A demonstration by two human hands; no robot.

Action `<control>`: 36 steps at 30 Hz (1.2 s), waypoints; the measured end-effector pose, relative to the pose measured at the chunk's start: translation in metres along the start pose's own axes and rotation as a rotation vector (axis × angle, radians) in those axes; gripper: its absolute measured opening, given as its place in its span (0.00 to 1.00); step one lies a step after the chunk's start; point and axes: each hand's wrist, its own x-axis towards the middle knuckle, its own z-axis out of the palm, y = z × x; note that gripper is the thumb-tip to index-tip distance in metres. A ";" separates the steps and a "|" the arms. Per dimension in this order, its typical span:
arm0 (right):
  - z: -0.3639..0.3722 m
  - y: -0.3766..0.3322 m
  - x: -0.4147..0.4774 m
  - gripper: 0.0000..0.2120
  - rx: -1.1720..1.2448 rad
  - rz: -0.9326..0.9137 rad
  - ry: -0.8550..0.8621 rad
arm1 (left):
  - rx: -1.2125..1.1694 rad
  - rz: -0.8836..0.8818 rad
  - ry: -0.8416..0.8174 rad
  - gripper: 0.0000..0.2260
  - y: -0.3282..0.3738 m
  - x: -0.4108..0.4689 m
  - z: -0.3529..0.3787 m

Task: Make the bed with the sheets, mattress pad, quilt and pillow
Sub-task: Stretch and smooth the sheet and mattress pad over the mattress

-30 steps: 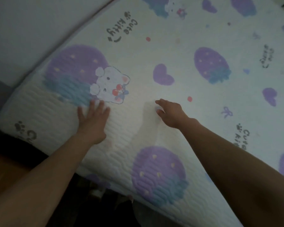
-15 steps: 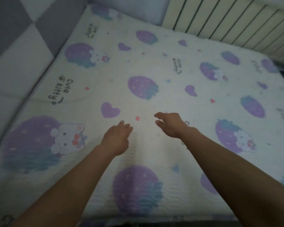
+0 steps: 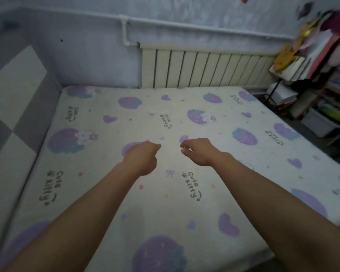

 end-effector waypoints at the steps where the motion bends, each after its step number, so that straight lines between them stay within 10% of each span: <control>1: -0.006 0.003 -0.004 0.18 -0.005 0.002 0.000 | 0.006 0.004 0.001 0.19 0.007 0.002 -0.005; 36: -0.152 0.636 -0.284 0.17 -0.039 0.426 0.288 | 0.063 0.570 0.091 0.18 0.686 0.245 0.044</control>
